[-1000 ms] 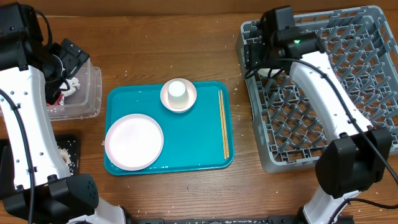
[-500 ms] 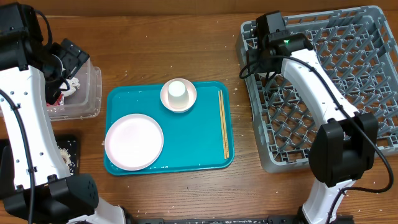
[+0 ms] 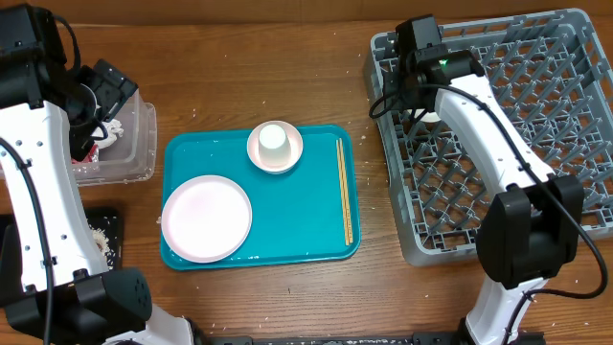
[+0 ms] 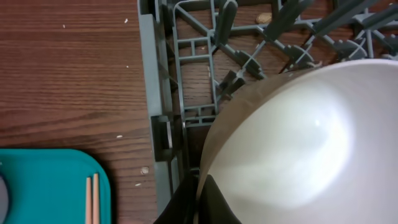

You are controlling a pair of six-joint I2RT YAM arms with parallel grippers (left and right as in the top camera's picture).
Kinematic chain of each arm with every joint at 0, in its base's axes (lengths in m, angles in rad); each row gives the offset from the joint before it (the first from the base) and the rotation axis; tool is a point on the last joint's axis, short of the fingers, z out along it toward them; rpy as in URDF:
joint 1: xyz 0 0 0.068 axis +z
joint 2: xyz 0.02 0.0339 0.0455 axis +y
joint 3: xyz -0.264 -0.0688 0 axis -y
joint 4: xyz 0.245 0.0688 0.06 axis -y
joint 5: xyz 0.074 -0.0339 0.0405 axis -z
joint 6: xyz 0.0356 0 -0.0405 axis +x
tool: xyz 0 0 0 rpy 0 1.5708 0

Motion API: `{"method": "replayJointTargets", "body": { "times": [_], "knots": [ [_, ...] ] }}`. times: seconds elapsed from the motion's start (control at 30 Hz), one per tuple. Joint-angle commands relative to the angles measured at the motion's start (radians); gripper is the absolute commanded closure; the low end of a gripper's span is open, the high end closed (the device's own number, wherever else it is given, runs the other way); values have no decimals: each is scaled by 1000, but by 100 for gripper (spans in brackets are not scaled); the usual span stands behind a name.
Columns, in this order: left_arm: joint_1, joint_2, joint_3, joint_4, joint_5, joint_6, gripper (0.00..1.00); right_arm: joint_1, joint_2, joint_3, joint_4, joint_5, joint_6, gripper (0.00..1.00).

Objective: Sort waste into correct bins and load items into the dishwasher

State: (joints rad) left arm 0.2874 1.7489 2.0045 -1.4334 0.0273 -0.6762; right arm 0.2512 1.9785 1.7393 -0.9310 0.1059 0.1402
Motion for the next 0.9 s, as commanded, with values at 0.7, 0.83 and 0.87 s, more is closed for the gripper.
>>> {"method": "replayJointTargets", "body": {
  "times": [0.7, 0.83, 0.87],
  "knots": [
    [0, 1, 6, 0, 7, 19, 0, -606, -180, -291, 272, -1245, -40, 96],
    [0, 1, 6, 0, 7, 19, 0, -604, -180, -382, 433, -1387, -38, 96],
    [0, 1, 6, 0, 7, 19, 0, -604, -180, -392, 453, -1387, -35, 96]
  ]
}}
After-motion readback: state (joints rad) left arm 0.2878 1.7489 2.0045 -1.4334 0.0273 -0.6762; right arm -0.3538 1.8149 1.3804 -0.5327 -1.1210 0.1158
